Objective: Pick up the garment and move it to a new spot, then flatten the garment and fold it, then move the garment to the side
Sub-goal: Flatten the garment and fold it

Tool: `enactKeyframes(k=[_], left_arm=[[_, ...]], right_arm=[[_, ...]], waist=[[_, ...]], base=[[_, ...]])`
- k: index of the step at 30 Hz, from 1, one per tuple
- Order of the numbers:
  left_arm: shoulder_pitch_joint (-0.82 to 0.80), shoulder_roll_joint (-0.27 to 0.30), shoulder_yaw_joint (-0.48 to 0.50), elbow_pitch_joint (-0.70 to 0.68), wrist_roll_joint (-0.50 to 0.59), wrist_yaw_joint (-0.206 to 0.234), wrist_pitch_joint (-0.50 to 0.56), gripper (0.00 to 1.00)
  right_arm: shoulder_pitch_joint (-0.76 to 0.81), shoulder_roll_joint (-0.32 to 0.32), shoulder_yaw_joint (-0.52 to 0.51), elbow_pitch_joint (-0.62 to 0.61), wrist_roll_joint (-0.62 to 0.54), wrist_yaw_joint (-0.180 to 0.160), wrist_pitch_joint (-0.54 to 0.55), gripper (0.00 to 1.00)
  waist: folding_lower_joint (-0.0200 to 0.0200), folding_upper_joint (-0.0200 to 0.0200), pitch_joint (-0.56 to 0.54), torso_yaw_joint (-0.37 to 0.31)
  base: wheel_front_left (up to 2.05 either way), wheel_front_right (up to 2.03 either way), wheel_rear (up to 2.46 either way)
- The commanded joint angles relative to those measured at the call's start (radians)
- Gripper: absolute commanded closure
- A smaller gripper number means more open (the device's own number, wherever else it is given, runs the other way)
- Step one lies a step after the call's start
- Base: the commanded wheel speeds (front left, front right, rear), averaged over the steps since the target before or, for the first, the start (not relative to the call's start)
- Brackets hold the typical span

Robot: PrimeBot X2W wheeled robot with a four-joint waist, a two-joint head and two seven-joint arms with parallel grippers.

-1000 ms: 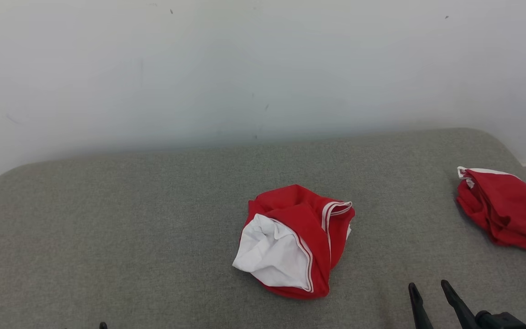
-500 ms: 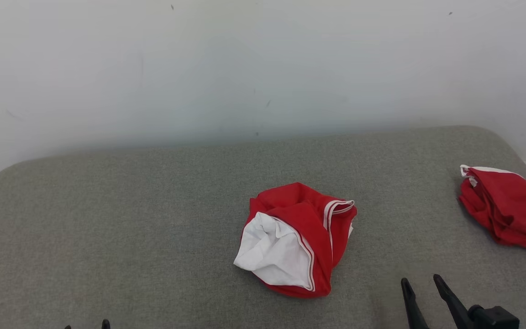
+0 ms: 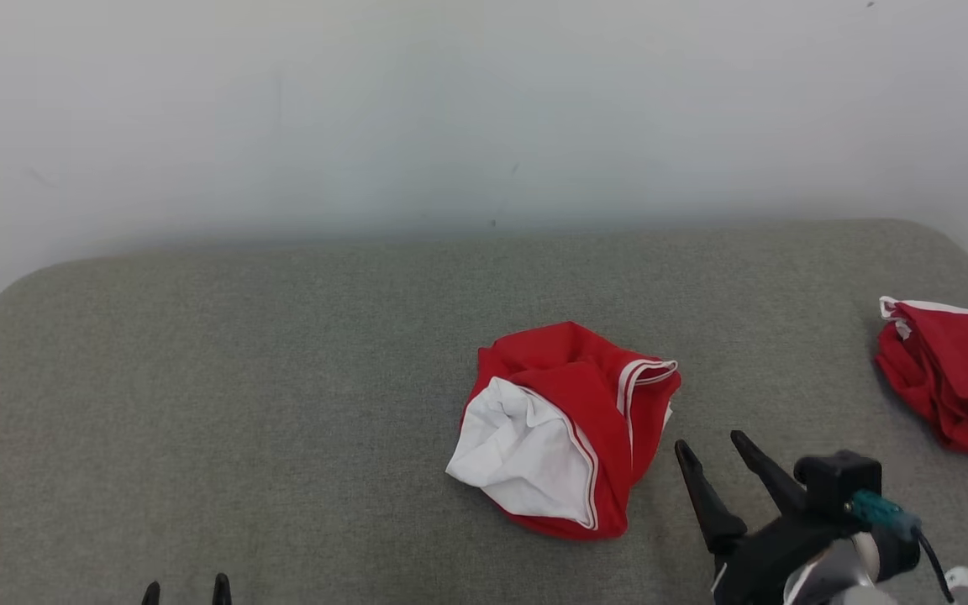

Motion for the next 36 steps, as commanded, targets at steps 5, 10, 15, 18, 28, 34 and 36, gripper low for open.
enactKeyframes(k=[5, 10, 15, 18, 28, 34, 36], left_arm=[[-0.02, -0.002, -0.028, 0.005, 0.003, 0.0, -0.003, 0.0], [-0.031, -0.002, -0.052, 0.008, 0.007, 0.0, -0.003, 0.0], [-0.043, -0.002, -0.062, 0.007, 0.014, -0.001, -0.003, 0.0], [-0.048, -0.002, -0.068, 0.005, 0.018, -0.001, -0.003, 0.0], [-0.053, -0.002, -0.089, -0.005, 0.016, -0.001, -0.003, 0.0], [-0.047, -0.002, -0.089, -0.007, 0.016, -0.001, -0.003, 0.0], [-0.049, -0.002, -0.088, -0.007, 0.014, -0.001, -0.003, 0.0]], right_arm=[[-0.114, 0.035, -0.021, 0.066, 0.046, -0.002, 0.115, 0.0], [-0.188, 0.06, -0.041, 0.144, 0.049, -0.002, 0.196, 0.0], [-0.23, 0.077, -0.062, 0.218, 0.058, -0.002, 0.208, 0.0], [-0.257, 0.069, -0.104, 0.258, 0.025, -0.002, 0.174, 0.0], [-0.276, 0.105, -0.208, 0.324, -0.046, -0.002, 0.095, 0.0], [-0.277, 0.113, -0.192, 0.345, -0.036, -0.002, 0.106, 0.0], [-0.289, 0.117, -0.178, 0.354, -0.027, -0.002, 0.106, 0.0]], waist=[[0.0, -0.0001, 0.036, 0.041], [0.0, -0.0001, 0.06, 0.079], [0.0, -0.0001, 0.076, 0.118], [0.0, -0.0001, 0.083, 0.135], [0.0, -0.0001, 0.098, 0.162], [0.0, -0.0001, 0.101, 0.161], [0.0, -0.0001, 0.105, 0.161]], base=[[0.0, 0.0, 0.0], [0.0, 0.0, 0.0], [0.0, 0.0, 0.0], [0.0, 0.0, 0.0], [0.0, 0.0, 0.0], [0.0, 0.0, 0.0], [0.0, 0.0, 0.0]])
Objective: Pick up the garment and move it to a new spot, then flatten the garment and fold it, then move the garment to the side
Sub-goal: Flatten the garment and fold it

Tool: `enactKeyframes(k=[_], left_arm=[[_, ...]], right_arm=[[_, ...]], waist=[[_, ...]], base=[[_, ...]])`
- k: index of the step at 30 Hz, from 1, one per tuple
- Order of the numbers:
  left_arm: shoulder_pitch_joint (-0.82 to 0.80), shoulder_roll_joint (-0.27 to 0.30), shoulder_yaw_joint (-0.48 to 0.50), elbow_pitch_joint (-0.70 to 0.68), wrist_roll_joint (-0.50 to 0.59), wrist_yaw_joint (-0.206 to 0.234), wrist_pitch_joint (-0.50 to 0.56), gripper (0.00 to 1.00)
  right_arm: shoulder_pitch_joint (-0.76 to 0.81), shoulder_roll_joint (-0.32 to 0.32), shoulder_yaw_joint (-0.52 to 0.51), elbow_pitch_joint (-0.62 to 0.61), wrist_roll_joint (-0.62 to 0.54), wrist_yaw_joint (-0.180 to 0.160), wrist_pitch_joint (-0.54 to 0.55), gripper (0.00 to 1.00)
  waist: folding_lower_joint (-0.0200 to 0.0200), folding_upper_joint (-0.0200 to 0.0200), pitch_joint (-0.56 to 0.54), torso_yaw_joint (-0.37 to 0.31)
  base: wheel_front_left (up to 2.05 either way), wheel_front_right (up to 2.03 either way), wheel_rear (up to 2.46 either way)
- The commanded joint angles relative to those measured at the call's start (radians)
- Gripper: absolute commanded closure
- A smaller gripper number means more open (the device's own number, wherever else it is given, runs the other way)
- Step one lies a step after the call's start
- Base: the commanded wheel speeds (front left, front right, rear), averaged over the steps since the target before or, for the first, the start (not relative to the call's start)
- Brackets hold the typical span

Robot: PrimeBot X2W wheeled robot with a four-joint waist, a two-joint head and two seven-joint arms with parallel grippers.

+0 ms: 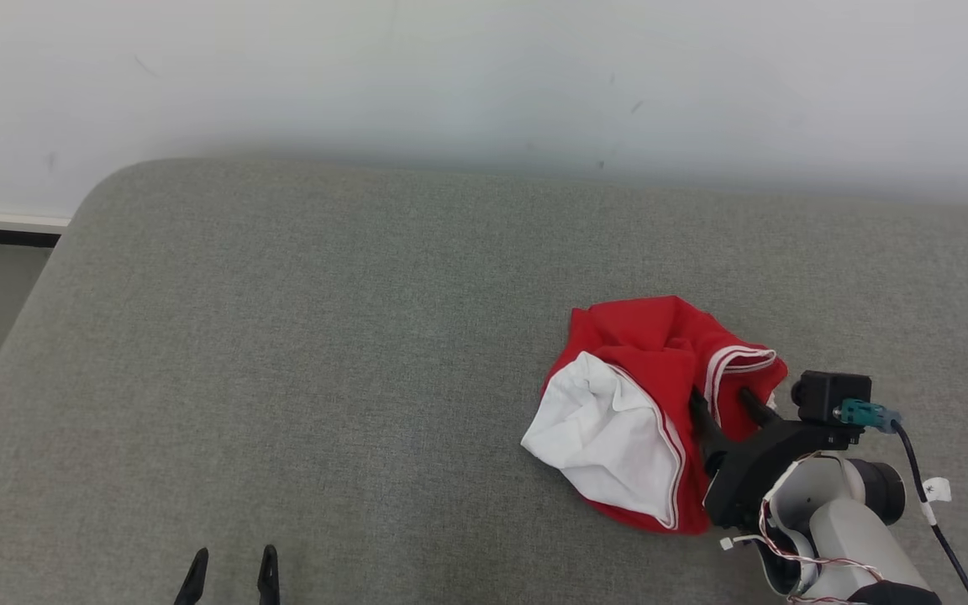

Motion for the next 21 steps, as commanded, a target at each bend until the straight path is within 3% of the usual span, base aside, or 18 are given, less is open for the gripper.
enactKeyframes(k=[1, 3, 4, 5, 6, 14, 21], left_arm=[[-0.004, -0.001, 0.001, -0.003, 0.002, -0.001, -0.003, 0.0], [-0.009, -0.001, -0.001, -0.002, 0.001, -0.001, -0.003, 0.0], [-0.012, -0.001, -0.002, -0.001, 0.0, 0.0, -0.003, 0.0], [-0.015, -0.001, -0.002, 0.0, -0.001, 0.0, -0.003, 0.0], [-0.017, -0.001, -0.002, 0.001, -0.001, 0.0, -0.003, 0.0], [0.0, -0.001, 0.013, 0.011, -0.002, 0.0, -0.003, 0.0], [0.015, -0.001, 0.022, 0.006, -0.004, 0.0, -0.003, 0.0]], right_arm=[[-0.016, 0.006, 0.009, 0.009, 0.008, -0.002, -0.002, 0.0], [-0.026, 0.009, 0.026, 0.018, 0.019, -0.002, 0.0, 0.0], [-0.032, 0.01, 0.034, 0.023, 0.021, -0.002, -0.001, 0.13], [-0.04, 0.012, 0.039, 0.027, 0.025, -0.002, -0.007, 0.45], [-0.047, 0.013, 0.045, 0.028, 0.027, -0.002, -0.015, 1.0], [-0.072, 0.016, 0.078, 0.004, 0.059, -0.002, -0.059, 1.0], [-0.118, 0.016, 0.145, -0.116, 0.125, -0.002, -0.046, 1.0]], waist=[[-0.0001, -0.0001, 0.004, 0.001], [-0.0001, -0.0001, 0.01, 0.005], [-0.0001, -0.0001, 0.012, 0.007], [-0.0001, -0.0001, 0.014, 0.009], [-0.0001, -0.0001, 0.014, 0.01], [-0.0001, -0.0001, -0.012, 0.017], [-0.0001, -0.0001, -0.05, 0.008]], base=[[0.0, 0.0, 0.0], [0.0, 0.0, 0.0], [0.0, 0.0, 0.0], [0.0, 0.0, 0.0], [0.0, 0.0, 0.0], [0.0, 0.0, 0.0], [0.0, 0.0, 0.0]])
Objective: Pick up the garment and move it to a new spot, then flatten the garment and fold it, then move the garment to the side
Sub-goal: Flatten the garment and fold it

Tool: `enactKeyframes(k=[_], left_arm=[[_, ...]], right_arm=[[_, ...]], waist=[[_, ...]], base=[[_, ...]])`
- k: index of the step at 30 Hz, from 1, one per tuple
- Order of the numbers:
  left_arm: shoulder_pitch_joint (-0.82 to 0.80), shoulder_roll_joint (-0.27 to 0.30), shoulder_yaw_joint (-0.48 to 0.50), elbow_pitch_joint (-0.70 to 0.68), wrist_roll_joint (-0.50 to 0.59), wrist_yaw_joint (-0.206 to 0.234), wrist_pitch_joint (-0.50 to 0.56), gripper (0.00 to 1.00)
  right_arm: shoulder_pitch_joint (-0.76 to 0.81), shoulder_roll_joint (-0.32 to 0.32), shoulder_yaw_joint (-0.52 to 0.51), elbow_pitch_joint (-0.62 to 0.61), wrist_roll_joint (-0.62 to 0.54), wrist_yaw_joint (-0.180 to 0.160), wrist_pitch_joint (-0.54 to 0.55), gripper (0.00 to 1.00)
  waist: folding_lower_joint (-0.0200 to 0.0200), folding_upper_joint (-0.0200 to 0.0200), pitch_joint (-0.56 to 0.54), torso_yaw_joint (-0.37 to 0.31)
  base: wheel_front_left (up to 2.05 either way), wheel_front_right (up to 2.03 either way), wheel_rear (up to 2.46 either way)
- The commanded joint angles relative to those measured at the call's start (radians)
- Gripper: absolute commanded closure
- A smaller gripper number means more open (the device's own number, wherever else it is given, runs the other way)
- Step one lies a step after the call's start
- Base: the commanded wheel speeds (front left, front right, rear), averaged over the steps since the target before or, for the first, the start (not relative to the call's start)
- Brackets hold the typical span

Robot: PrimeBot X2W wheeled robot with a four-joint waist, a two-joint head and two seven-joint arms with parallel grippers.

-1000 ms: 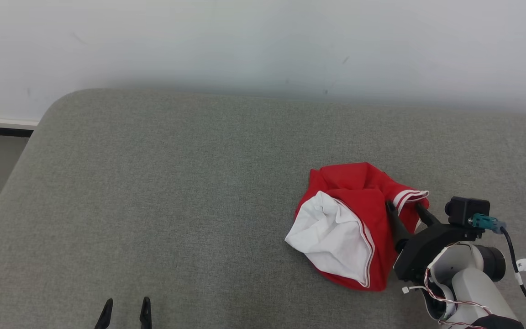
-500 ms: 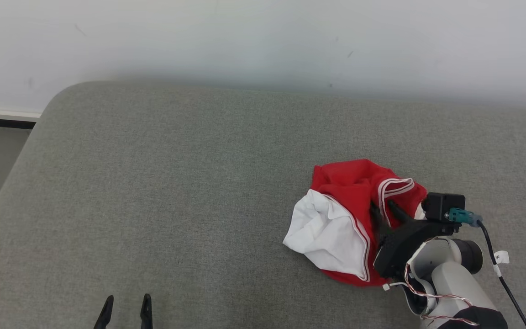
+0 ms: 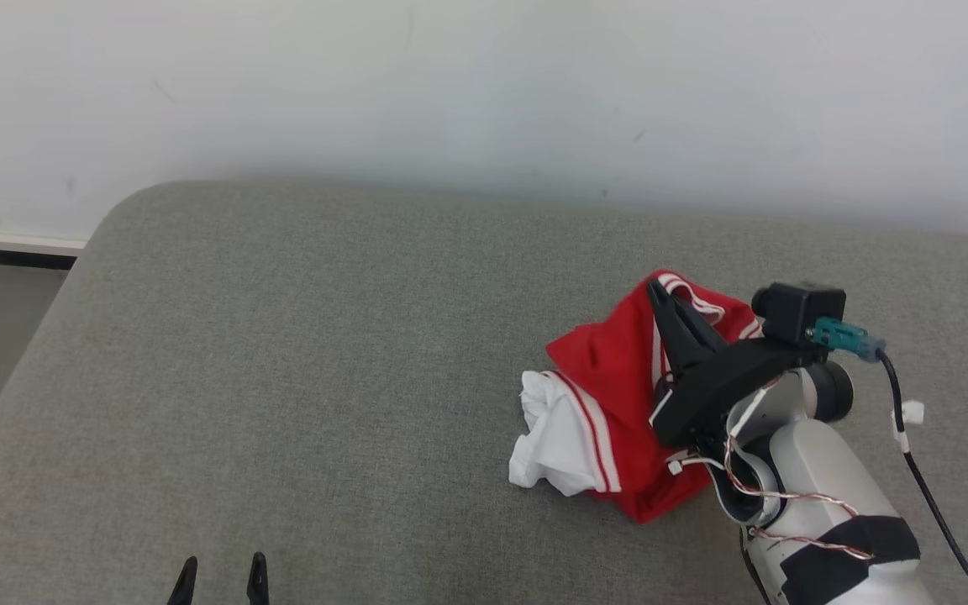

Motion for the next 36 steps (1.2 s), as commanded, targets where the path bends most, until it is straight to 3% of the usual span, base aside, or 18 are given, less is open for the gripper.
enactKeyframes(k=[1, 14, 19, 24, 28, 36], left_arm=[[0.009, -0.001, 0.002, -0.003, -0.002, 0.001, -0.003, 0.0], [0.003, -0.001, -0.002, -0.015, -0.015, 0.001, -0.003, 0.0], [-0.002, -0.001, -0.011, -0.017, -0.02, 0.002, -0.003, 0.0], [0.009, -0.001, -0.013, -0.027, -0.024, 0.01, -0.003, 0.0], [0.023, -0.002, -0.006, -0.03, -0.026, 0.014, -0.003, 0.0], [0.025, -0.001, -0.016, -0.026, -0.03, 0.012, -0.003, 0.0]], right_arm=[[-0.027, -0.001, 0.017, -0.033, 0.017, -0.002, 0.009, 1.0], [-0.335, -0.009, 0.24, -0.166, 0.2, -0.002, 0.12, 1.0], [-0.448, -0.004, 0.282, -0.179, 0.301, -0.002, 0.063, 1.0], [-0.578, -0.007, 0.252, -0.197, 0.392, -0.002, -0.131, 1.0], [-0.542, -0.064, 0.173, -0.075, 0.316, -0.002, -0.195, 1.0], [-0.354, -0.117, 0.027, 0.225, 0.138, -0.002, -0.195, 1.0]], waist=[[0.0001, -0.0001, -0.015, -0.004], [0.0001, -0.0001, -0.032, 0.012], [0.0001, -0.0001, -0.034, 0.026], [0.0001, -0.0001, -0.037, 0.032], [0.0001, -0.0001, -0.044, 0.021], [0.0001, -0.0001, -0.035, -0.019]], base=[[0.0, 0.0, 0.0], [0.0, 0.0, 0.0], [0.0, 0.0, 0.0], [0.0, 0.0, 0.0], [0.0, 0.0, 0.0], [0.0, 0.0, 0.0]])
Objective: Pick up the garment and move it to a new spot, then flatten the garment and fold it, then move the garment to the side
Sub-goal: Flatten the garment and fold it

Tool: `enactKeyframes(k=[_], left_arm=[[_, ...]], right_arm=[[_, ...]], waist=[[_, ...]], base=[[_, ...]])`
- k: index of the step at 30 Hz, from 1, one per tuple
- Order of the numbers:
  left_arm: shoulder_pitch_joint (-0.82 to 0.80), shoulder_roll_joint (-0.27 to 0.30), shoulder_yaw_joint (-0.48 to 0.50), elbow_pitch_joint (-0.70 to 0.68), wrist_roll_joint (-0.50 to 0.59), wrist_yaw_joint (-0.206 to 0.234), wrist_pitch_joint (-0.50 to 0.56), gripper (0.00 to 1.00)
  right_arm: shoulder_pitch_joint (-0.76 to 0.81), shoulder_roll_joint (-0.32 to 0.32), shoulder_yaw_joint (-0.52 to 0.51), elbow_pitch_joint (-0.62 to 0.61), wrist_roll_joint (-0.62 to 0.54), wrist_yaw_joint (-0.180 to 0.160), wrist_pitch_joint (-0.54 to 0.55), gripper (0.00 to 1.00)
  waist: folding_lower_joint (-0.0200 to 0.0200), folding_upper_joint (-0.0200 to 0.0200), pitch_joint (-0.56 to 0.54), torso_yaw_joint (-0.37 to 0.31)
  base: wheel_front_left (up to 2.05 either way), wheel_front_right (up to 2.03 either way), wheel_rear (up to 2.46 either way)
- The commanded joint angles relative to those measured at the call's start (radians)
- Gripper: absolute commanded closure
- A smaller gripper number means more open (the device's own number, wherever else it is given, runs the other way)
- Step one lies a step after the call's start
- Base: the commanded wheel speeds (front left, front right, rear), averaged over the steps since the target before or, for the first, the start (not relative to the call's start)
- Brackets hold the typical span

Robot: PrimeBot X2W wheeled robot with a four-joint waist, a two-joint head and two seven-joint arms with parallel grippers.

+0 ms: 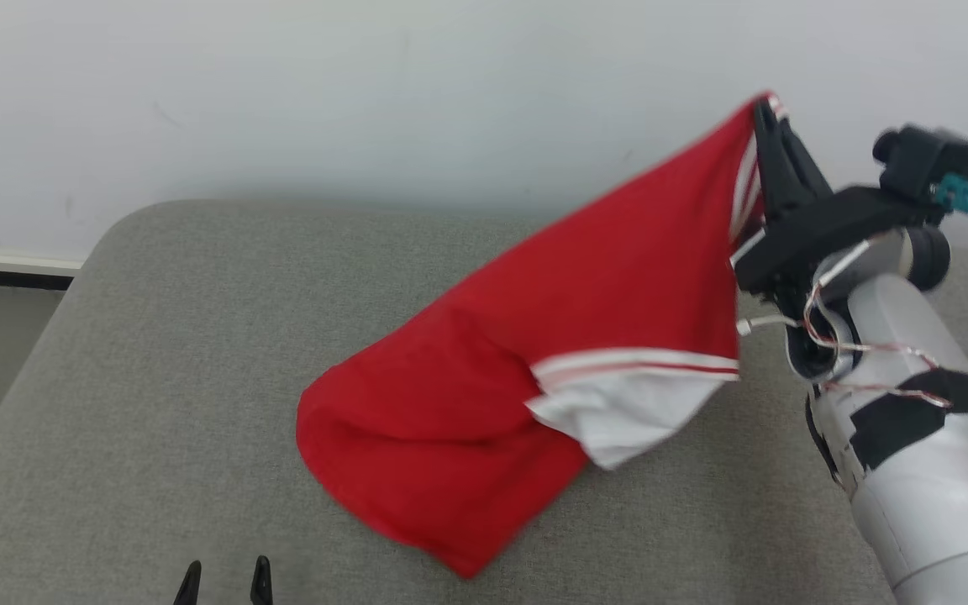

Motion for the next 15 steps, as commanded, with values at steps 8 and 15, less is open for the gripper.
enactKeyframes(k=[8, 15], left_arm=[[-0.016, -0.001, 0.0, -0.003, 0.012, -0.002, -0.003, 0.0], [-0.01, -0.001, 0.002, 0.0, 0.018, -0.006, -0.003, 0.0]], right_arm=[[0.138, -0.03, -0.129, 0.112, -0.074, -0.002, -0.059, 1.0], [0.204, -0.036, -0.189, 0.088, -0.103, -0.002, -0.076, 1.0]], waist=[[0.0, -0.0001, 0.027, -0.035], [0.0, -0.0001, 0.022, -0.051]], base=[[0.0, 0.0, 0.0], [0.0, 0.0, 0.0]])
